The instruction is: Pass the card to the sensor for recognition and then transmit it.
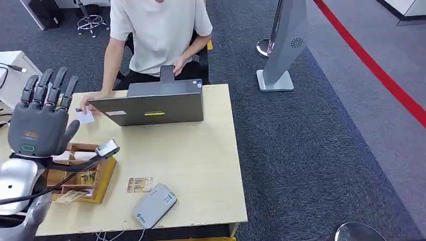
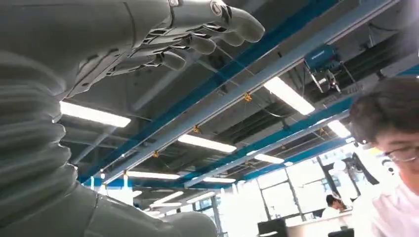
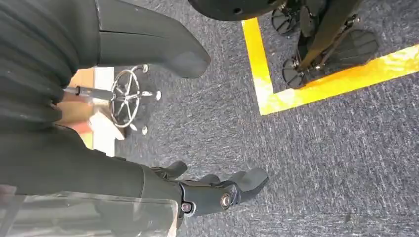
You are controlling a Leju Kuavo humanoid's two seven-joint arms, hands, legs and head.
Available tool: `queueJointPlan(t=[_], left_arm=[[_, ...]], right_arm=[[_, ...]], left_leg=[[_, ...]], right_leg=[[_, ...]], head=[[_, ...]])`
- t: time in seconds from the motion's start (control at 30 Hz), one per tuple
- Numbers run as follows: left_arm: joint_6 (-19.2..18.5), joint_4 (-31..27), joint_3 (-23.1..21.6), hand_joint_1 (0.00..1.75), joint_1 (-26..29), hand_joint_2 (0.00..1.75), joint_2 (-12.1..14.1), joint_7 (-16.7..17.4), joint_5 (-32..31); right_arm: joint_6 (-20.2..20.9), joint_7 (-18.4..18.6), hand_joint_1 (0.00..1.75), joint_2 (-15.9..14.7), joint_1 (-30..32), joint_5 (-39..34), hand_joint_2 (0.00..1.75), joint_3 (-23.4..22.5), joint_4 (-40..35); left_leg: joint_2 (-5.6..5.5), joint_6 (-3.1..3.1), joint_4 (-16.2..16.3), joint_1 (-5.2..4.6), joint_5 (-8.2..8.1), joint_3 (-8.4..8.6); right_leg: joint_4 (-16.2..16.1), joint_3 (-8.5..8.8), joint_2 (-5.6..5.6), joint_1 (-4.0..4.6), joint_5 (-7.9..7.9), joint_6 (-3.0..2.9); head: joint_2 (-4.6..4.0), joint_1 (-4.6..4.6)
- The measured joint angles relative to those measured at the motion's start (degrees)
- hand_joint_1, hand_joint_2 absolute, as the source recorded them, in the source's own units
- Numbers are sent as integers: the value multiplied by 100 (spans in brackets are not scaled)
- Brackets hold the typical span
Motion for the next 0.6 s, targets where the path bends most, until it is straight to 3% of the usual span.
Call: queueJointPlan(t=[0.1, 0.33, 0.6], left_arm=[[11, -293, -271, 0, 455, 175, -105, -37, -4], [247, -729, -1149, 0, 1571, 175, -103, 278, -9], [464, -765, -1217, 0, 2499, 175, -111, 343, 0]], right_arm=[[-149, 111, 0, 0, 85, -242, 175, 149, -129], [-455, 271, 0, 0, 328, -691, 175, 518, -490], [-643, 358, 0, 0, 450, -808, 175, 771, -673]], left_leg=[[5, 0, 0, 0, -1, 1], [3, 5, -1, 0, -9, -4], [1, 6, -3, 1, -9, -4]], right_leg=[[0, -1, 6, 0, 0, 0], [-1, -4, 5, 0, -5, 3], [0, -3, 0, 1, -6, 4]], head=[[0, 2], [0, 0], [0, 0]])
